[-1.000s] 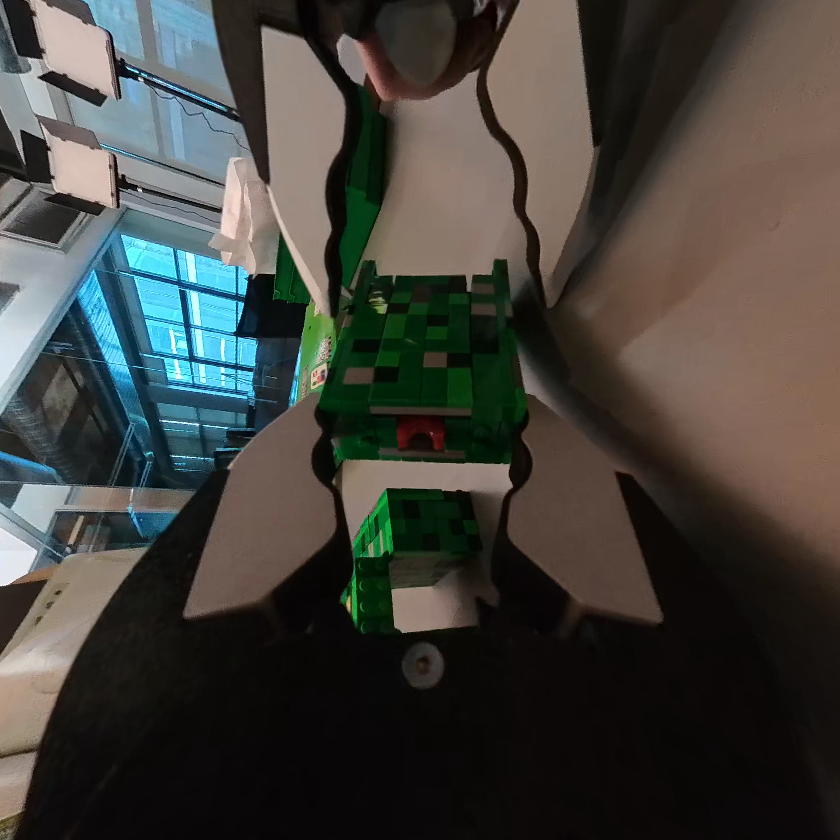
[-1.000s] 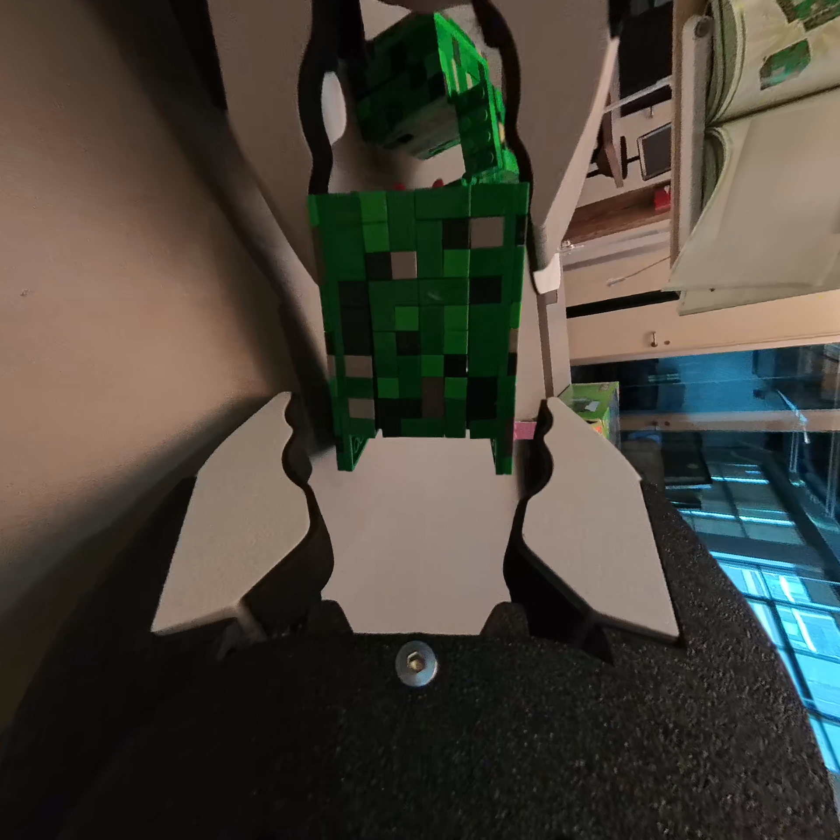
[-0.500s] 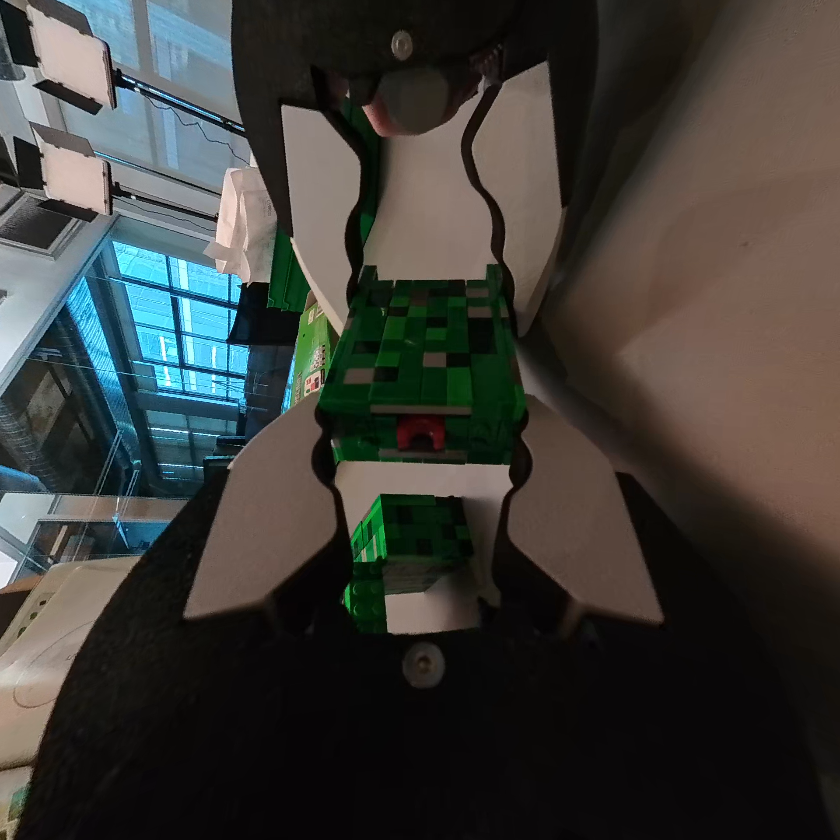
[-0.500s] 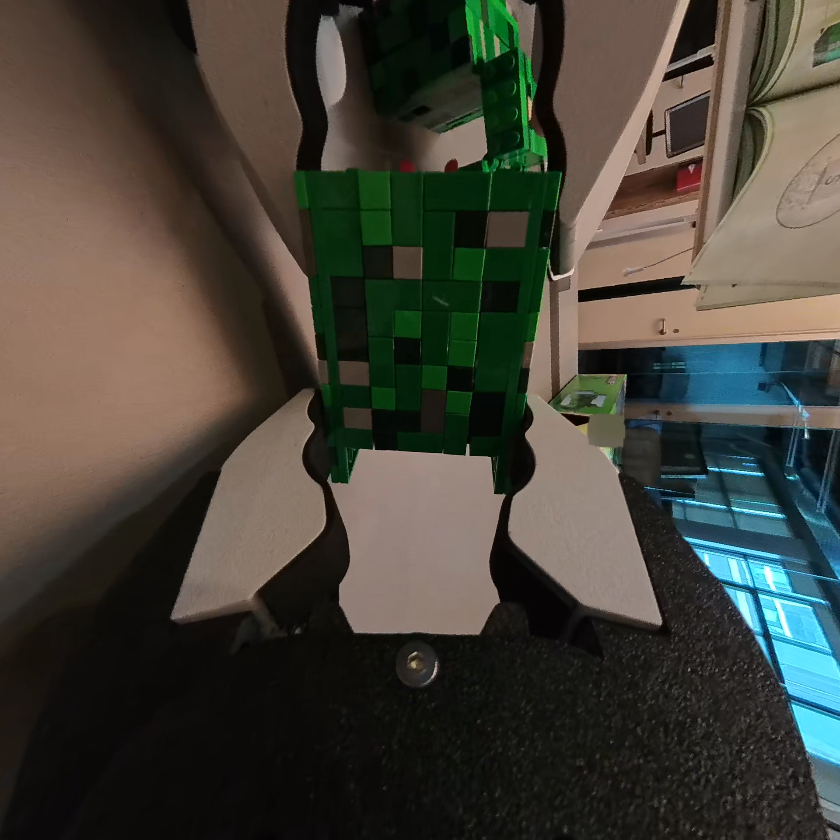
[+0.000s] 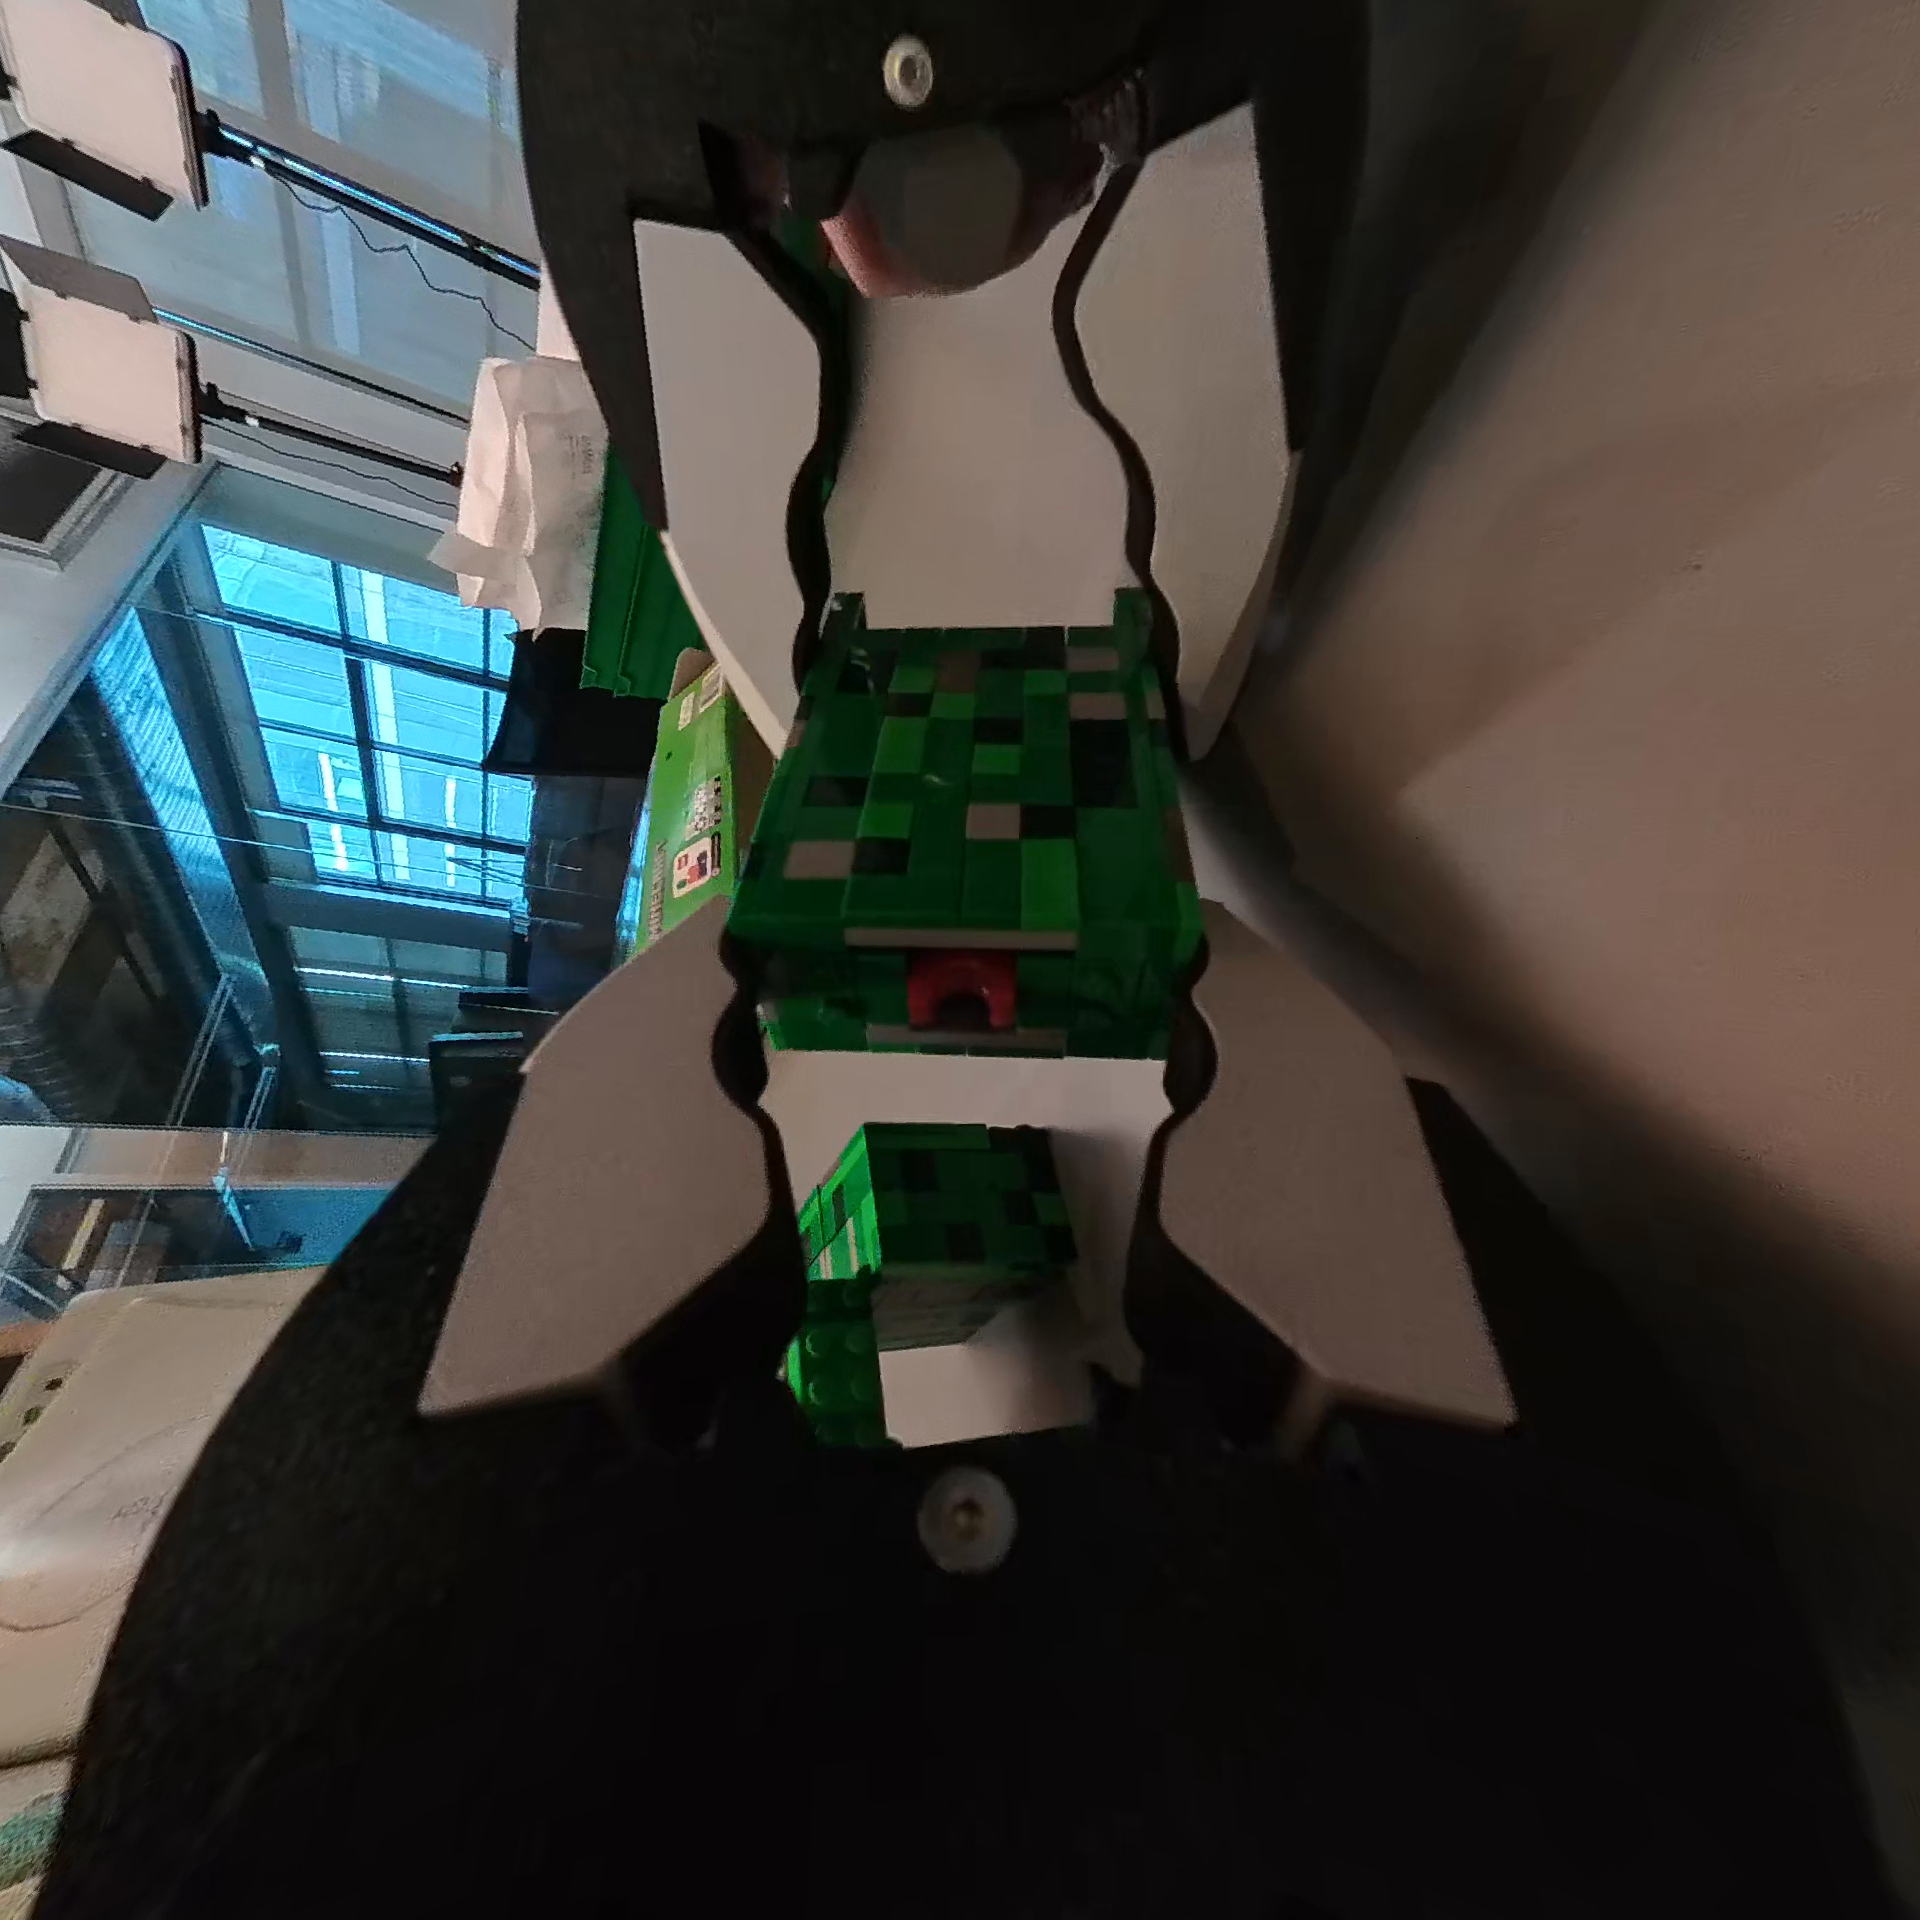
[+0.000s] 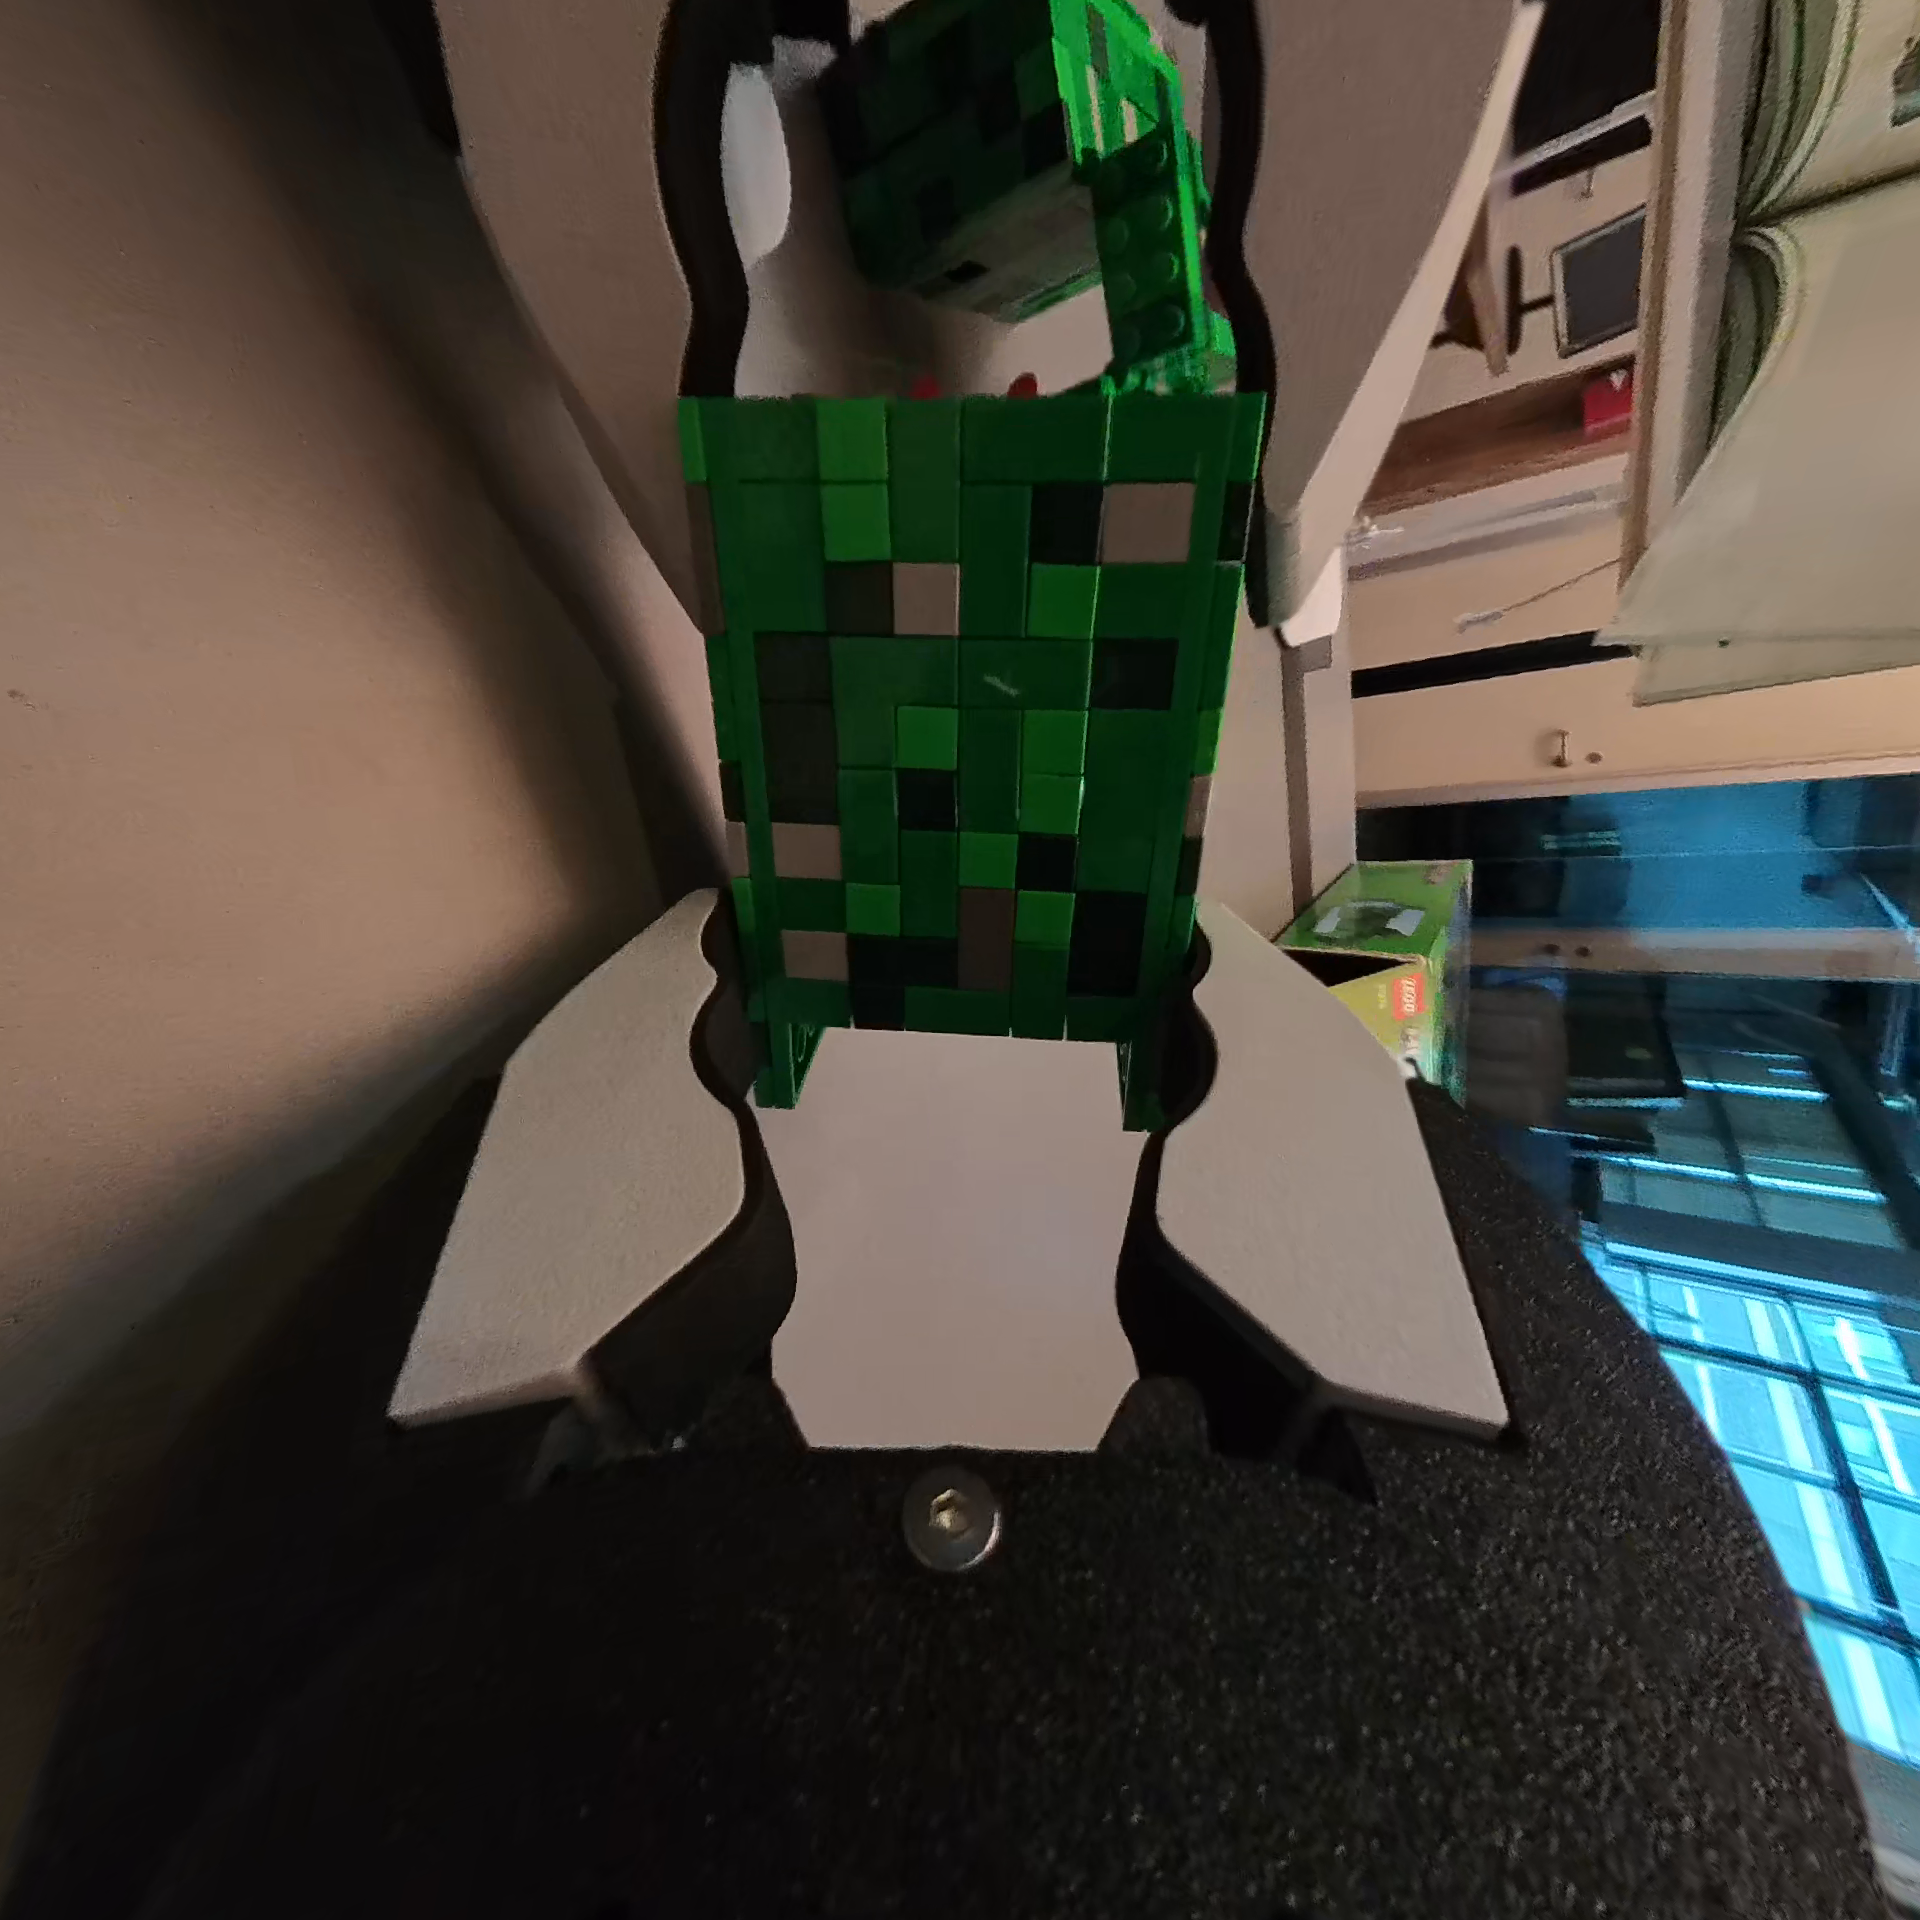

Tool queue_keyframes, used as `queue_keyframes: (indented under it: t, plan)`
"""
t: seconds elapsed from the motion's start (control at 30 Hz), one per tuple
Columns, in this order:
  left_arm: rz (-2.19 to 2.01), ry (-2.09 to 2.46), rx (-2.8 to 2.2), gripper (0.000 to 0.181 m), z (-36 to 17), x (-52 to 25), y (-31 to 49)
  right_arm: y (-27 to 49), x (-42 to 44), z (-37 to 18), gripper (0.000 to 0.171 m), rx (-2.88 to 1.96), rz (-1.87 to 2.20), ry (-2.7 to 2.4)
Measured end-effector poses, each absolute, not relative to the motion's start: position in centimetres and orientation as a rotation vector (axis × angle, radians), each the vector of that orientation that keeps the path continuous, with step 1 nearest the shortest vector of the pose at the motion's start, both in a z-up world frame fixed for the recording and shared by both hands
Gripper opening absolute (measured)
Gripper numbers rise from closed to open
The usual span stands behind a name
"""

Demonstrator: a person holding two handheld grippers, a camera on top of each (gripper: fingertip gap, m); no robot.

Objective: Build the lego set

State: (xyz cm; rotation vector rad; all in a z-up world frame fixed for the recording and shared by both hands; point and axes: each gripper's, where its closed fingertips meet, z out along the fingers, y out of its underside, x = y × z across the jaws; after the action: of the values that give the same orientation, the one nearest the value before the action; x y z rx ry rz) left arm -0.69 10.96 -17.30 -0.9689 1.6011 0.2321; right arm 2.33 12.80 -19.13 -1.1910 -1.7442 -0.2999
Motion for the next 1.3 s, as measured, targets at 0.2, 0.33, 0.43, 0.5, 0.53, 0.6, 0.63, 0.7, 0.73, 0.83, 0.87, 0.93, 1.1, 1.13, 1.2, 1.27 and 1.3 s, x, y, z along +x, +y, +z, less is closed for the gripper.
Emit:
queue_keyframes:
  t: [0.2,0.33,0.43,0.5,0.53,0.6,0.63,0.7,0.73,0.83,0.87,0.93,1.1,1.13,1.2,1.27,1.3]
  plan:
    - [0.219,1.6,-0.97,0.076,-17.3,-0.7,10.9,12.4,1.7,-19.0,0.1,-1.265,-0.133,-1.784]
    - [0.191,1.589,-0.992,0.076,-17.0,-0.6,10.8,12.6,1.5,-19.0,0.103,-1.269,-0.17,-1.832]
    - [0.148,1.572,-1.008,0.076,-16.7,-0.5,10.6,12.9,1.5,-19.2,0.089,-1.232,-0.26,-1.867]
    - [0.153,1.576,-1.005,0.076,-16.7,-0.5,10.6,13.2,1.7,-19.2,0.086,-1.23,-0.308,-1.868]
    - [0.152,1.576,-1.006,0.076,-16.7,-0.5,10.6,13.3,1.7,-19.2,0.085,-1.232,-0.312,-1.868]
    - [0.156,1.583,-1.0,0.075,-16.7,-0.4,10.5,13.3,1.7,-19.2,0.084,-1.234,-0.313,-1.864]
    - [0.162,1.586,-0.996,0.076,-16.7,-0.4,10.5,13.3,1.7,-19.2,0.083,-1.235,-0.316,-1.861]
    - [0.162,1.59,-0.993,0.076,-16.7,-0.3,10.4,13.2,1.8,-19.2,0.083,-1.239,-0.323,-1.861]
    - [0.161,1.592,-0.996,0.076,-16.8,-0.3,10.4,13.2,1.8,-19.3,0.082,-1.245,-0.324,-1.862]
    - [0.156,1.596,-1.005,0.076,-16.7,-0.3,10.4,13.2,1.8,-19.3,0.082,-1.249,-0.306,-1.863]
    - [0.159,1.599,-1.012,0.076,-16.7,-0.3,10.4,13.2,1.8,-19.3,0.082,-1.248,-0.295,-1.858]
    - [0.185,1.597,-1.02,0.076,-16.5,-0.4,10.6,13.2,1.6,-19.0,0.083,-1.238,-0.276,-1.835]
    - [0.131,1.452,-1.058,0.084,-13.0,-1.1,11.0,13.8,1.8,-17.0,0.083,-1.271,-0.112,-1.642]
    - [0.107,1.42,-1.069,0.086,-12.2,-1.3,11.0,13.9,1.8,-16.4,0.083,-1.27,-0.072,-1.597]
    - [0.041,1.354,-1.098,0.086,-10.6,-1.8,11.0,14.1,1.8,-15.0,0.083,-1.24,0.018,-1.493]
    - [-0.031,1.287,-1.129,0.084,-9.2,-2.3,11.1,14.2,1.8,-13.6,0.071,-1.212,0.082,-1.404]
    - [-0.067,1.26,-1.148,0.083,-8.8,-2.5,11.1,14.3,1.8,-13.2,0.065,-1.208,0.105,-1.388]
